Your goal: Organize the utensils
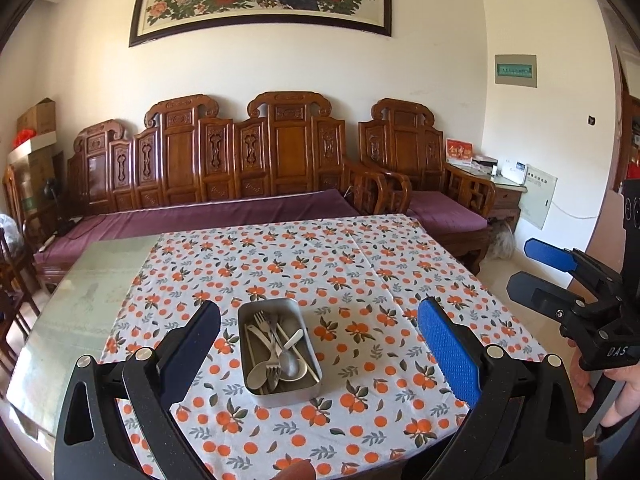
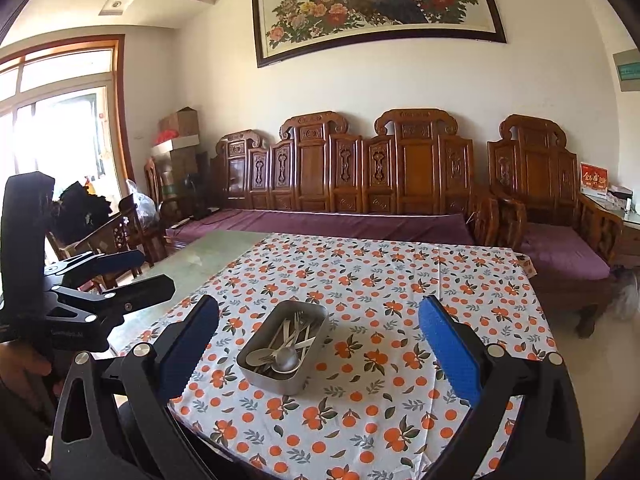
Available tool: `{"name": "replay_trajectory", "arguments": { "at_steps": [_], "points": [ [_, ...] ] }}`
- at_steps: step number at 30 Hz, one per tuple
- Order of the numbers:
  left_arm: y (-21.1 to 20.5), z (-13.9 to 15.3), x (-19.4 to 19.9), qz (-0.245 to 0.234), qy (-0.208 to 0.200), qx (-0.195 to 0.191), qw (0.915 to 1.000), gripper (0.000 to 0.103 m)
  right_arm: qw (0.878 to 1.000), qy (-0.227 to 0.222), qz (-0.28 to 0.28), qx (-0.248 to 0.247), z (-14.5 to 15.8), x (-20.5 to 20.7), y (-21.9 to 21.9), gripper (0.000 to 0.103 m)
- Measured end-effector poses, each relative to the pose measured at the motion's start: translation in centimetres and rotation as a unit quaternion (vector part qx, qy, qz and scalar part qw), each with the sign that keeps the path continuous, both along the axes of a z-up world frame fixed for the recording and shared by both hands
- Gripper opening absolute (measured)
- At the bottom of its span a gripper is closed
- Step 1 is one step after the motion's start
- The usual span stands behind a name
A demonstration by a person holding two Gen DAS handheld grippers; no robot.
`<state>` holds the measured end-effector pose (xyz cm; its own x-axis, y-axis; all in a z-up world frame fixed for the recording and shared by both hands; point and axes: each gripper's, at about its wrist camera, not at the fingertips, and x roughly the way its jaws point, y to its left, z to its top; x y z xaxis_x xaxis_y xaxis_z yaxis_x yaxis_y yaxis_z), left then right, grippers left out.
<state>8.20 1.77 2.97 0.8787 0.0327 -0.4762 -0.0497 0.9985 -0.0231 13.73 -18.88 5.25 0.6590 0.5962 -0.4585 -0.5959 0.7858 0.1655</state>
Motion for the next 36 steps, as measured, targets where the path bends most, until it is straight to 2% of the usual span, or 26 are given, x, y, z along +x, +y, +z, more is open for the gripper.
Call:
{"name": "replay_trajectory", "arguments": {
  "at_steps": [36],
  "points": [
    [-0.02,0.48,-0.66,0.004,-0.012,-0.004,0.9999,0.095,1.0,0.0,0.0,-0.003,-0.16,0.15,-0.02,0.101]
  ]
}}
